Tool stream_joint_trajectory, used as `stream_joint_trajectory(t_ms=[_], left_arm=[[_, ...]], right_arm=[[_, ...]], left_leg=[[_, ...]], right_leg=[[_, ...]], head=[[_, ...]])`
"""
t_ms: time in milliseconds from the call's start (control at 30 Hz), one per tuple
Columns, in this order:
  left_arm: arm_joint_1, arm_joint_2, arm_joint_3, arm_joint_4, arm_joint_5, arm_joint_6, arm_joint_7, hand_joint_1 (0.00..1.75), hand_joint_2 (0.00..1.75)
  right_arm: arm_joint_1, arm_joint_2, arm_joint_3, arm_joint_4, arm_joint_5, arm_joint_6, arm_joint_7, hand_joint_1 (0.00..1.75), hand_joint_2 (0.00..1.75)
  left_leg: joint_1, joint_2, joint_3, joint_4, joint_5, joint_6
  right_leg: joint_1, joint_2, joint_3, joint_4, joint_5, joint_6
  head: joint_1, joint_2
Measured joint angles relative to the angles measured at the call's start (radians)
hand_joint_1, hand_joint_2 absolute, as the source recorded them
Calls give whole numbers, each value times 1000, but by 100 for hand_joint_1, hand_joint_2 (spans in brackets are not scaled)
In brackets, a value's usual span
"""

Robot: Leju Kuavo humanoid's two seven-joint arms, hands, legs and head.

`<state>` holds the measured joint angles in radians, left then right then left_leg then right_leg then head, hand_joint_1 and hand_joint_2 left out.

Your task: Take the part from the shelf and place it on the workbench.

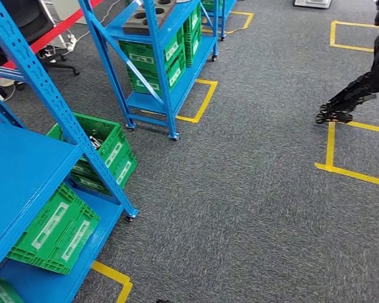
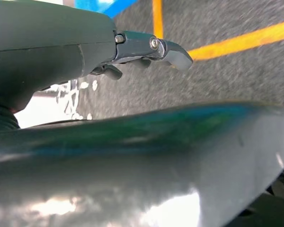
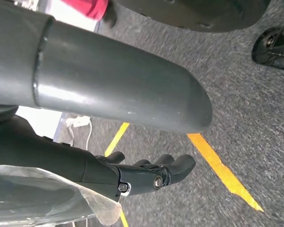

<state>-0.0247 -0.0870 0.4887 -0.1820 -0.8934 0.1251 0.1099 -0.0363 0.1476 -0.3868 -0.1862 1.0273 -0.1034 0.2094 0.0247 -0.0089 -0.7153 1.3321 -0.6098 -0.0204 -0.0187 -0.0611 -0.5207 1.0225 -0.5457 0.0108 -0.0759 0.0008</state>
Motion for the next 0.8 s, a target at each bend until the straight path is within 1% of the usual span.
stream_joint_trajectory(t_ms=[67, 133, 167, 200, 233, 267, 300, 333, 367, 400, 433, 467, 500, 533, 567, 600, 633, 667, 700, 733, 767, 800], left_arm=[[1, 0, 0, 0, 0, 0, 0, 0, 0], [2, 0, 0, 0, 0, 0, 0, 0, 0], [2, 0, 0, 0, 0, 0, 0, 0, 0], [1, 1, 0, 0, 0, 0, 0, 0, 0], [1, 1, 0, 0, 0, 0, 0, 0, 0], [0, 1, 0, 0, 0, 0, 0, 0, 0], [-1, 1, 0, 0, 0, 0, 0, 0, 0], [-1, 0, 0, 0, 0, 0, 0, 0, 0], [-3, 0, 0, 0, 0, 0, 0, 0, 0], [-4, -1, 0, 0, 0, -1, 0, 0, 0], [-4, -2, 0, 0, 0, -2, 0, 0, 0], [-3, -2, 0, 0, 0, -3, 0, 0, 0], [-2, -2, 0, 0, 0, -3, 0, 0, 0], [-1, -2, 0, 0, 0, -3, 0, 0, 0], [-2, -3, 0, 0, 0, -3, 0, 0, 0], [-3, -3, 0, 0, 0, -3, 0, 0, 0], [-4, -3, 0, 0, 0, -3, 0, 0, 0], [-4, -3, 0, 0, 0, -3, 0, 0, 0], [-2, -2, 1, 0, 0, -3, 0, 0, 0], [0, -1, 1, 0, 0, -3, 0, 0, 0], [2, -1, 1, 0, 0, -4, 0, 0, 0], [2, 0, 2, 0, 0, -4, 1, 0, 0]], right_arm=[[0, 0, 0, 0, 0, 0, 0, 0, 0], [-1, 0, 1, 0, 0, 1, 0, 0, 0], [-2, 0, 2, 0, 1, 1, -1, 0, 0], [-4, 0, 4, 0, 1, 1, -2, 0, 0], [-7, 1, 7, 0, 2, 2, -4, 0, 0], [-9, 1, 9, 0, 4, 2, -6, 0, 0], [-11, 2, 11, 0, 5, 3, -9, 0, 0], [-11, 2, 13, 0, 6, 3, -10, 0, 0], [-9, 2, 14, 0, 7, 3, -11, 0, 0], [-7, 2, 14, 0, 8, 4, -12, 0, 0], [-5, 2, 15, 0, 10, 4, -12, 0, 0], [-3, 2, 15, 0, 11, 5, -12, 0, 0], [-3, 2, 16, 0, 13, 5, -13, 0, 0], [-2, 1, 16, 0, 14, 6, -13, 0, 0], [-2, 1, 16, 0, 16, 6, -14, 0, 0], [-2, 1, 17, 0, 17, 7, -14, 0, 0], [-2, 1, 18, 0, 18, 8, -15, 0, 0], [-3, 1, 20, 0, 18, 8, -15, 0, 0], [-3, 1, 21, 0, 18, 9, -15, 0, 0], [-4, 1, 23, 0, 19, 9, -15, 0, 0], [-4, 1, 24, 0, 20, 9, -15, 0, 0], [-3, 2, 25, 0, 21, 9, -16, 0, 0]], left_leg=[[0, 0, 3, -5, 4, 1], [-2, 1, 18, -29, 23, 5], [-7, 10, 47, -85, 52, 13], [-18, 33, 80, -156, 78, 22], [-25, 46, 111, -225, 102, 32], [-32, 55, 140, -292, 126, 44], [-35, 52, 146, -316, 130, 50], [-32, 31, 146, -321, 135, 54], [-32, 16, 143, -321, 137, 57], [-33, 0, 142, -321, 138, 59], [-34, -16, 142, -320, 138, 59], [-35, -32, 143, -319, 138, 59], [-35, -47, 144, -318, 138, 59], [-35, -62, 144, -317, 138, 58], [-36, -75, 143, -313, 137, 55], [-36, -88, 139, -310, 137, 51], [-35, -100, 135, -308, 138, 45], [-34, -112, 130, -307, 140, 38], [-32, -123, 126, -308, 143, 32], [-32, -117, 123, -306, 142, 26], [-33, -97, 117, -294, 134, 19], [-34, -69, 103, -263, 113, 12]], right_leg=[[0, -2, 0, 0, 0, 0], [2, -8, 1, 0, -1, -1], [3, -17, 4, 0, -3, -1], [6, -35, 6, -1, -5, 3], [6, -38, 9, 2, -14, 11], [7, -28, 6, 17, -30, 19], [6, -8, -9, 52, -55, 27], [4, 26, -34, 108, -87, 32], [5, 46, -69, 178, -117, 33], [5, 55, -101, 239, -136, 33], [6, 59, -123, 272, -137, 33], [7, 61, -127, 267, -117, 32], [7, 66, -112, 221, -79, 29], [7, 82, -85, 151, -37, 26], [5, 108, -58, 83, -7, 23], [3, 129, -35, 32, 10, 20], [3, 144, -22, 6, 15, 17], [3, 145, -17, -1, 12, 14], [3, 134, -14, -3, 14, 9], [2, 121, -12, -7, 17, 3], [0, 108, -9, -11, 20, -3], [-2, 93, -7, -16, 22, -8]], head=[[0, 0], [0, 0], [0, 0], [0, 0], [1, 0], [2, 0], [4, 0], [5, 0], [6, 0], [6, 0], [6, 0], [6, 0], [6, 0], [6, 0], [6, 0], [6, 0], [6, 0], [5, 0], [5, 0], [5, 0], [1, 0], [-3, 0]])
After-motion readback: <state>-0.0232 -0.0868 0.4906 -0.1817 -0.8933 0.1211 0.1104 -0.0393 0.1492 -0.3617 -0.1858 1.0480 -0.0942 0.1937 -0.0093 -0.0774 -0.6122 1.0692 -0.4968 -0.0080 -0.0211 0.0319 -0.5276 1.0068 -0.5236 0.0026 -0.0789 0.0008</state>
